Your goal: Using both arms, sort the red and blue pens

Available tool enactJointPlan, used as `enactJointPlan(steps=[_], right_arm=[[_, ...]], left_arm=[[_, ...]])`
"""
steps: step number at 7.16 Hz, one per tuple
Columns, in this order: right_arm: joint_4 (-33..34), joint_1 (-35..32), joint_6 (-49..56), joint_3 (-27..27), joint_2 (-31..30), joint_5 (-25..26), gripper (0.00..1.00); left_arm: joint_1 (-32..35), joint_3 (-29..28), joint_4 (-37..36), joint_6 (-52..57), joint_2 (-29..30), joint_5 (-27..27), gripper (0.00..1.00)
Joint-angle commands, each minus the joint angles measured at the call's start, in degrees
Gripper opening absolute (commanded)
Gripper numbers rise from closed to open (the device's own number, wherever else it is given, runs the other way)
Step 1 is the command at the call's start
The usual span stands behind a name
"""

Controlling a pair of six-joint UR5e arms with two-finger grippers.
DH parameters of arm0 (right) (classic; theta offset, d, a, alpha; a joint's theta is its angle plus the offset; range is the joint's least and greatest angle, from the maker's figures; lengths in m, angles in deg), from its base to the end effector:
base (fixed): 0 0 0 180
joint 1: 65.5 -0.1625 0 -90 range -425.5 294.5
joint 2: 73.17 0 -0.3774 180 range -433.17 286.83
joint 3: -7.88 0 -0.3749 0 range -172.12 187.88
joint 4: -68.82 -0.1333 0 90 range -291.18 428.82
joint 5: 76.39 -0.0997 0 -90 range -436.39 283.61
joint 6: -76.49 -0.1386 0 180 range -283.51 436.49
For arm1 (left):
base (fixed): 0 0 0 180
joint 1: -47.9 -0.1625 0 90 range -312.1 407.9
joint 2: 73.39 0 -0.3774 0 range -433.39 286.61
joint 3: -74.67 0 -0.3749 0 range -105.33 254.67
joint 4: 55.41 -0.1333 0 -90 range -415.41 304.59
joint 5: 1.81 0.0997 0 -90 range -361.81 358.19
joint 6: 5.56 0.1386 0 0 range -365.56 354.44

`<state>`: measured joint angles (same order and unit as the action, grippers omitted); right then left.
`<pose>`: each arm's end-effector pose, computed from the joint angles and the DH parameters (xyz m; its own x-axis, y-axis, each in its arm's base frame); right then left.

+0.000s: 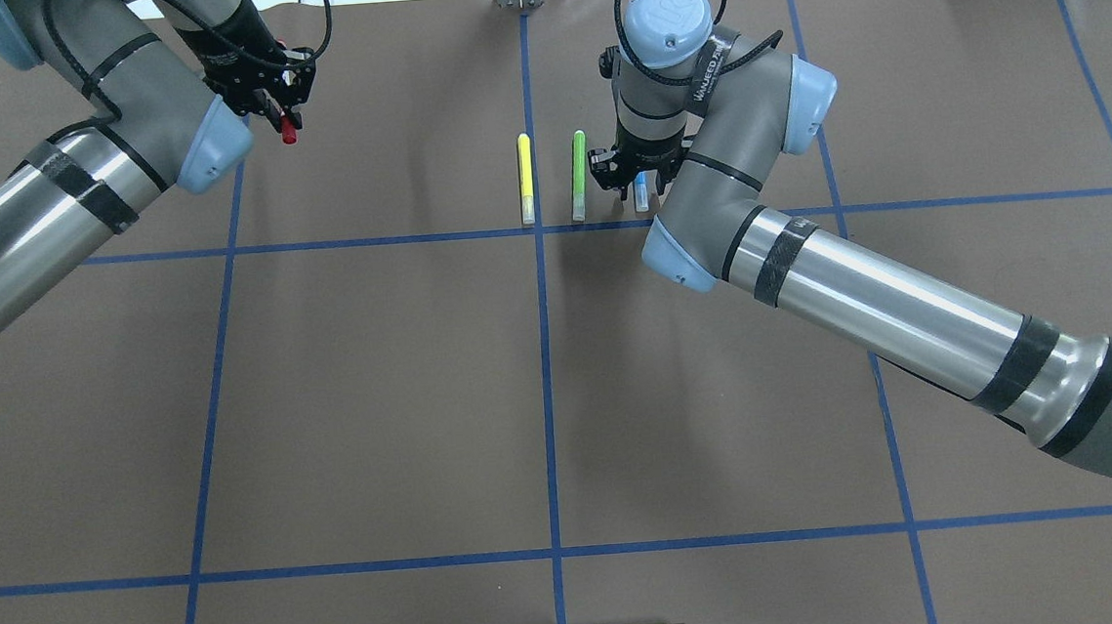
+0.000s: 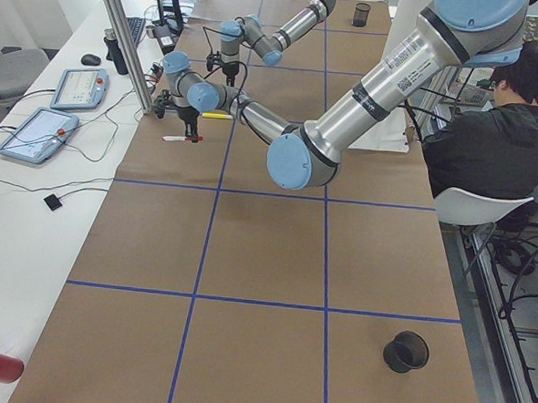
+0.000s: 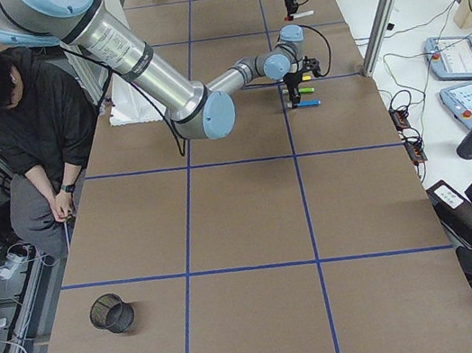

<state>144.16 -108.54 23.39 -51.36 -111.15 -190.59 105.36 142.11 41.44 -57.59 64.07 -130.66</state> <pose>-0.5338 -0.6031 0.3027 0.7416 -0.0568 0.6685 -0.0019 0.9962 0.0868 0.3696 -0.6654 0.2991 0.6553 -0.1362 -0.7430 0.0962 0.9906 -0.0968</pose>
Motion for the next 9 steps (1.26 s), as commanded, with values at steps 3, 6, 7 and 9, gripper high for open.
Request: enactJointPlan(steps=[3,6,7,9], right_arm=[[0.0,0.3,0.4,0.4,-0.1,0.3,0.54],[0.0,0.3,0.4,0.6,-0.2,0.3,0.53],[0.0,0.3,0.4,0.8,-0.2,0.3,0.5],[0.0,0.3,0.4,0.9,-0.2,0.3,0.07]], left_arm=[[0.1,0.0,0.0,0.0,0.0,-0.1,0.0],[0.2,0.0,0.0,0.0,0.0,-0.2,0.0],[0.1,0.0,0.0,0.0,0.0,-0.2,0.0],[0.2,0.0,0.0,0.0,0.0,-0.2,0.0]])
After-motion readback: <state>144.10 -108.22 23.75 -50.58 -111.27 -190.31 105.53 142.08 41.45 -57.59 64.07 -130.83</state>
